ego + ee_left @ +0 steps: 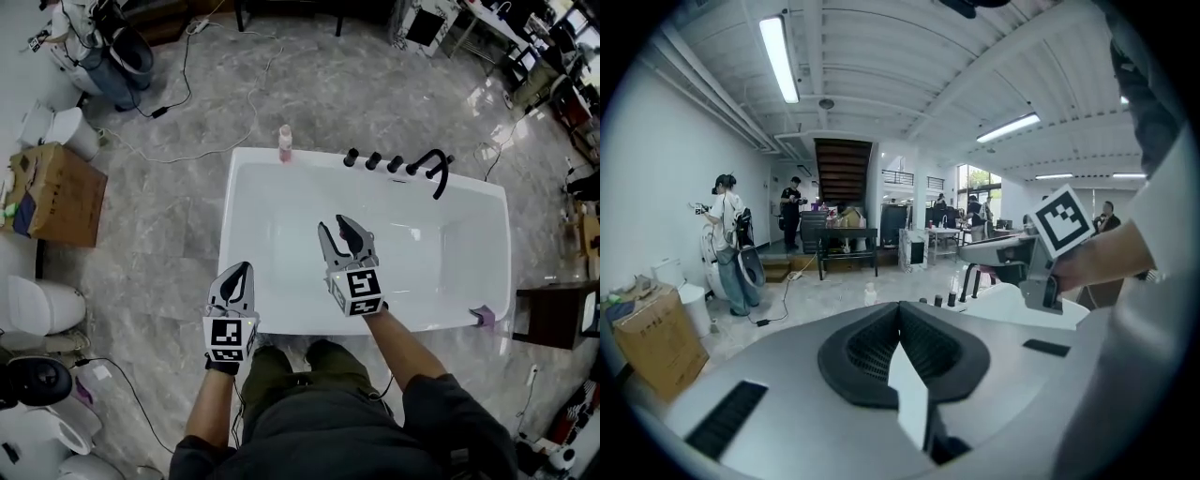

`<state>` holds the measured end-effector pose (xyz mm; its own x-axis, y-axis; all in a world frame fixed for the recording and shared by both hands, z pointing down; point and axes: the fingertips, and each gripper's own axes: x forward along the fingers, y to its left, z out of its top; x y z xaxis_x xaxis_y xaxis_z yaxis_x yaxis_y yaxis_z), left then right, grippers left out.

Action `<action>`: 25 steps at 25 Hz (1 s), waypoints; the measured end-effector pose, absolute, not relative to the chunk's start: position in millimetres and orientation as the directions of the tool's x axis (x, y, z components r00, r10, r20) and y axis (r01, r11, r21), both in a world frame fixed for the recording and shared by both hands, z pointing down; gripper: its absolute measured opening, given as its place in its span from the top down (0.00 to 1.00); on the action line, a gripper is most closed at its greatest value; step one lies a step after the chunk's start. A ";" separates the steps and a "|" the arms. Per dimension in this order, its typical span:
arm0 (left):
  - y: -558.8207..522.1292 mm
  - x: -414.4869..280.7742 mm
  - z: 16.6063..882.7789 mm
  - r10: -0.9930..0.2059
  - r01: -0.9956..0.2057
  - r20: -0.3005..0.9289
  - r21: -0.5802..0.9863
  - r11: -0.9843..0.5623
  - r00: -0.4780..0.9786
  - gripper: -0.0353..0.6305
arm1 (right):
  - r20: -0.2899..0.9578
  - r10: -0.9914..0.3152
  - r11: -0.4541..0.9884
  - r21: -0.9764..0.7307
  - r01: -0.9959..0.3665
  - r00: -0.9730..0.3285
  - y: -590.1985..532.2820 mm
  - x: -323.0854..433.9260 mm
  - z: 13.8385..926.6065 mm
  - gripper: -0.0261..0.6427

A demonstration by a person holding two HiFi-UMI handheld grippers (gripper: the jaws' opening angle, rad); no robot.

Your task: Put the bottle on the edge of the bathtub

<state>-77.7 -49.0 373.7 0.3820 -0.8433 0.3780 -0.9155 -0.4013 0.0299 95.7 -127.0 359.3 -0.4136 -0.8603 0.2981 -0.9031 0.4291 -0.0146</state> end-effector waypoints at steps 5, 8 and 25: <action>-31.4 -63.5 341.4 -0.847 -0.906 0.343 0.027 -0.422 0.405 0.94 | 0.284 -0.869 0.422 0.002 -0.907 -0.404 -80.1 110.2 328.1 0.78; -18.2 -58.6 328.3 -0.846 -0.900 0.330 0.027 -0.436 0.420 0.94 | 0.278 -0.874 0.419 0.014 -0.908 -0.399 -53.6 115.7 314.7 0.80; 41.5 -21.2 290.1 -0.821 -0.867 0.309 0.026 -0.498 0.481 0.94 | 0.287 -0.889 0.372 -0.006 -0.928 -0.358 44.5 175.3 278.8 0.96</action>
